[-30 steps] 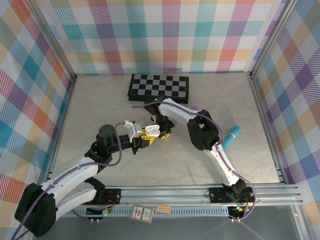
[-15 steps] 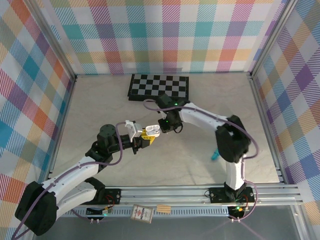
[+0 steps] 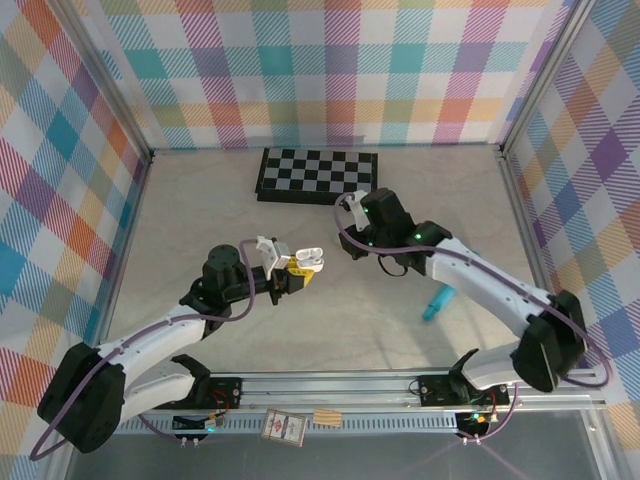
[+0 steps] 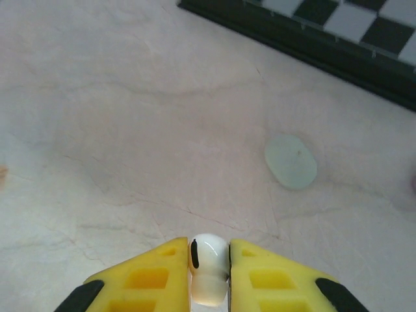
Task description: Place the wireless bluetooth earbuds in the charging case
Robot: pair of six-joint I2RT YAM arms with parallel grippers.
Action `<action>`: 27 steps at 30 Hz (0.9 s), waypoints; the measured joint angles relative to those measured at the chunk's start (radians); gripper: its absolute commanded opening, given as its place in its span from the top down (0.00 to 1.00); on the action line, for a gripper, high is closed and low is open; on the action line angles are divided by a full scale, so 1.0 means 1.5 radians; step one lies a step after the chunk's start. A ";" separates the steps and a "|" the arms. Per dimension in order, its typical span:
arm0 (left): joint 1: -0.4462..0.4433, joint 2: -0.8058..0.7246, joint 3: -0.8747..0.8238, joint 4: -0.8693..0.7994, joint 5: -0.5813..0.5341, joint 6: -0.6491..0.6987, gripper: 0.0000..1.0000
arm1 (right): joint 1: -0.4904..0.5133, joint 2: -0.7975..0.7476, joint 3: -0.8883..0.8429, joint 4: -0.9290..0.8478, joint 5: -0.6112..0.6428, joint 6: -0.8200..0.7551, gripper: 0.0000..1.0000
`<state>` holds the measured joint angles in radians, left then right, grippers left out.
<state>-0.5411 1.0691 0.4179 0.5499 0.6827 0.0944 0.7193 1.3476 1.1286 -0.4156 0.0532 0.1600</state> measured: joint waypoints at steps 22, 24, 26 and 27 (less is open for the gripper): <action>-0.016 0.056 0.030 0.062 0.005 -0.046 1.00 | 0.073 -0.093 -0.052 0.177 -0.159 -0.100 0.82; -0.016 0.056 0.030 0.064 0.005 -0.051 1.00 | 0.078 -0.078 -0.052 0.182 -0.164 -0.101 0.82; -0.018 0.056 0.030 0.068 0.005 -0.053 1.00 | 0.081 -0.065 -0.052 0.186 -0.168 -0.103 0.82; -0.018 0.056 0.030 0.070 0.005 -0.054 1.00 | 0.082 -0.060 -0.052 0.188 -0.170 -0.103 0.82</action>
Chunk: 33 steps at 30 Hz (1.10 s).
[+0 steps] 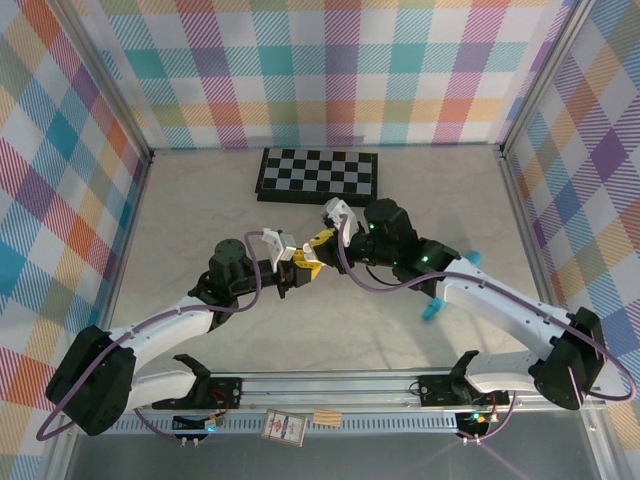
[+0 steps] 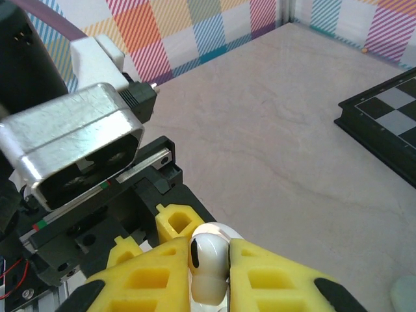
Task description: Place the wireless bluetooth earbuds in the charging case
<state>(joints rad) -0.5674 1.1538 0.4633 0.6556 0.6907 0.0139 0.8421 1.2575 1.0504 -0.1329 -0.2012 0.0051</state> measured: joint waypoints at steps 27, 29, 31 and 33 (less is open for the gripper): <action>0.000 0.008 0.011 0.022 -0.015 -0.035 1.00 | 0.003 0.002 -0.023 0.038 -0.020 -0.013 0.68; 0.000 0.011 0.012 0.028 -0.015 -0.035 1.00 | 0.003 -0.005 -0.023 0.032 -0.013 -0.013 0.64; 0.000 0.014 0.013 0.038 -0.014 -0.035 1.00 | 0.003 -0.009 -0.023 0.027 -0.008 -0.014 0.59; 0.000 0.018 0.013 0.043 -0.014 -0.035 1.00 | 0.003 -0.014 -0.022 0.021 0.004 -0.016 0.57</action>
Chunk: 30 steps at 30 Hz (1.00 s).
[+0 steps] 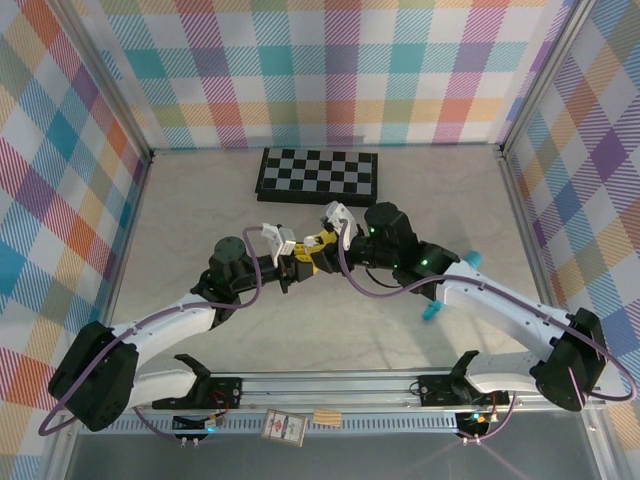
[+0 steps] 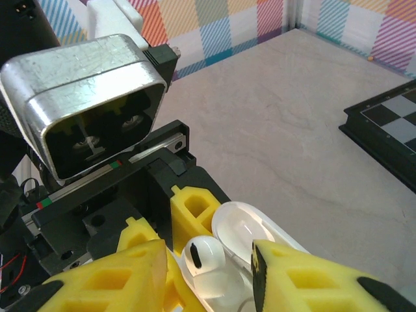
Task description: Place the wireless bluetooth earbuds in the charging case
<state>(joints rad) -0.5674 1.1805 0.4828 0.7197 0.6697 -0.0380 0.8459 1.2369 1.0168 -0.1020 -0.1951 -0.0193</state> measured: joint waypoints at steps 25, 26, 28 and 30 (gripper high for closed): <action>0.000 -0.023 0.000 -0.010 0.002 0.076 1.00 | -0.006 -0.005 0.048 -0.058 0.071 -0.010 0.11; 0.000 -0.025 0.000 -0.012 0.002 0.076 1.00 | -0.006 -0.003 0.048 -0.065 0.073 -0.014 0.11; 0.000 -0.031 0.000 -0.013 0.002 0.076 1.00 | -0.006 -0.001 0.048 -0.073 0.079 -0.018 0.11; 0.000 -0.037 0.000 -0.022 0.001 0.076 1.00 | -0.006 -0.001 0.048 -0.078 0.086 -0.018 0.11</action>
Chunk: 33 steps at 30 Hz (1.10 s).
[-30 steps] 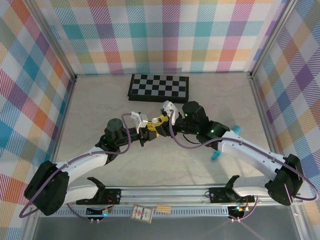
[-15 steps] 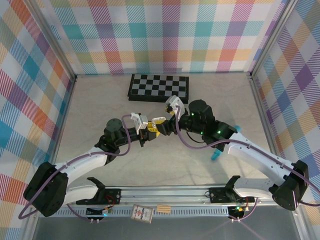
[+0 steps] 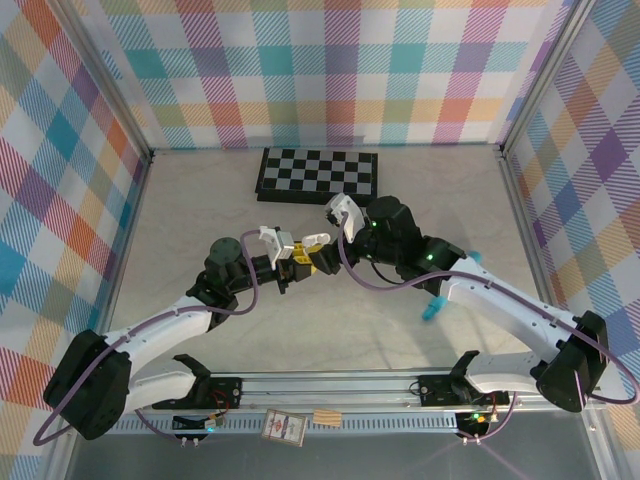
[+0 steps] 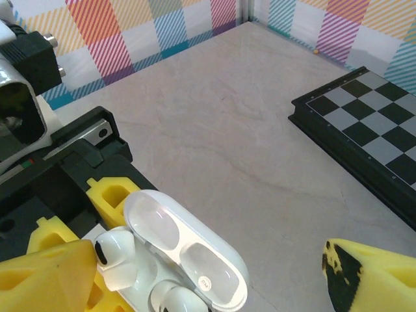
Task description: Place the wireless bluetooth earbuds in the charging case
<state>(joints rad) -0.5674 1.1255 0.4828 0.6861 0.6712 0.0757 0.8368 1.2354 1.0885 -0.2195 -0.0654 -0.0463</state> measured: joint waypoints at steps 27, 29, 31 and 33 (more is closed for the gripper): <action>-0.008 -0.034 0.035 -0.178 -0.018 0.211 1.00 | -0.044 0.111 0.155 -0.135 0.036 0.094 0.14; -0.008 -0.047 0.044 -0.207 -0.029 0.243 1.00 | -0.051 0.136 0.179 -0.167 0.036 0.096 0.14; -0.009 -0.054 0.051 -0.229 -0.035 0.264 1.00 | -0.056 0.157 0.199 -0.194 0.031 0.096 0.14; -0.009 -0.055 0.052 -0.242 -0.040 0.280 1.00 | -0.060 0.171 0.214 -0.219 0.026 0.091 0.14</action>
<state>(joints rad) -0.5804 1.0431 0.5602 0.3233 0.6109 0.4953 0.7467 1.4914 1.4090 -0.5488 -0.0261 0.0898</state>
